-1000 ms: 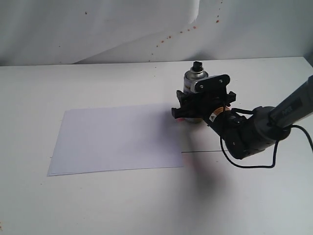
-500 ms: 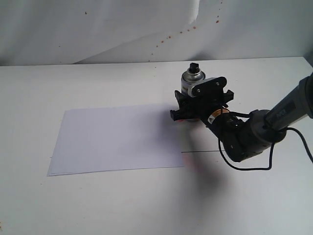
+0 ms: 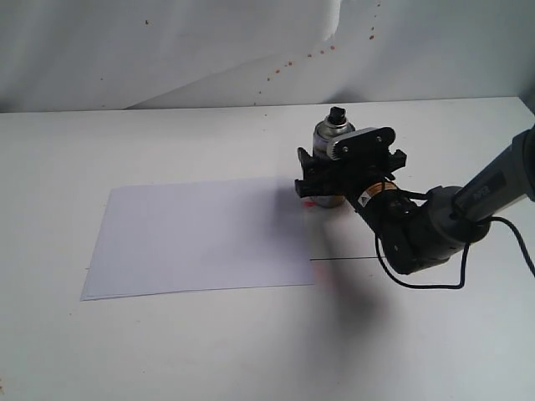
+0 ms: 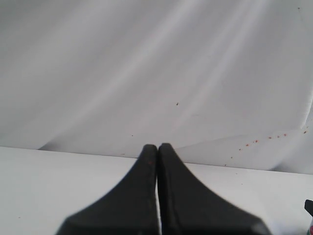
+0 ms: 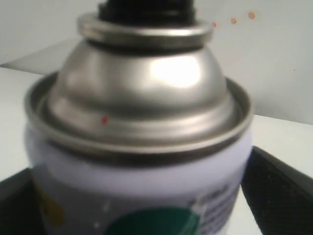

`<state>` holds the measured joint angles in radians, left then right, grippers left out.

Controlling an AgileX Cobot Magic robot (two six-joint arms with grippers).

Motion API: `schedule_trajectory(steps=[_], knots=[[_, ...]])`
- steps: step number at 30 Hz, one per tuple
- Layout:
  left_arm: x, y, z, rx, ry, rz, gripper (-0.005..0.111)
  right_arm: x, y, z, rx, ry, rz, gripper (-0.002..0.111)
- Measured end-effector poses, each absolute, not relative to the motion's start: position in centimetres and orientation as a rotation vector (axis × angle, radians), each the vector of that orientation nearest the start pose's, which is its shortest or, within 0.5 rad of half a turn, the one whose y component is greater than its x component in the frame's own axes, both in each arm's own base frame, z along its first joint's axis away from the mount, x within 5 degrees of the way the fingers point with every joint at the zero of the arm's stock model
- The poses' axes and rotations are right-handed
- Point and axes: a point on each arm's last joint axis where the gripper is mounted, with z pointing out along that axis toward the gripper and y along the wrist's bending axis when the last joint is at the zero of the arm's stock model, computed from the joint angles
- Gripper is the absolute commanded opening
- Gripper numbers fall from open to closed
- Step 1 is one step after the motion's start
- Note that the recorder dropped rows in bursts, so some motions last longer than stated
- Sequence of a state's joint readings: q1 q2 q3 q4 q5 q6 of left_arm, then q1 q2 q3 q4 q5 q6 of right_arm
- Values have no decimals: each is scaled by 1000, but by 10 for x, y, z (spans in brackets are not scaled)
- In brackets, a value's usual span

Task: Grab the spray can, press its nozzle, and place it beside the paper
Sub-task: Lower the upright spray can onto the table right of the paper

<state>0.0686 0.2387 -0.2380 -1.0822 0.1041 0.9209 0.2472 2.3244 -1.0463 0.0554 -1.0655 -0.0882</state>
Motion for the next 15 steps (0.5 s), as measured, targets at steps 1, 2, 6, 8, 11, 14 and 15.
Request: schedule_trajectory(steps=[1,2,6,8,11,14,15], knots=[[74,-3,274,-101,1532,-142,0,413,100,66,-225,1683,98,83],[74,-3,274,-101,1532,-142,0,413,100,66,-220,1683,103,83],[74,-3,274,-101,1532,-142,0,419,101,67,-222,1712,108,83],[74,-3,274,-101,1532,-142,0,422,103,68,-226,1724,109,83],[74,-3,274,-101,1532,-142,0,424,103,69,-229,1729,110,83],[74,-3,274,-101,1532,-142,0,424,103,68,-230,1735,110,83],[74,-3,274,-101,1532,-142,0,424,103,68,-230,1735,110,83]])
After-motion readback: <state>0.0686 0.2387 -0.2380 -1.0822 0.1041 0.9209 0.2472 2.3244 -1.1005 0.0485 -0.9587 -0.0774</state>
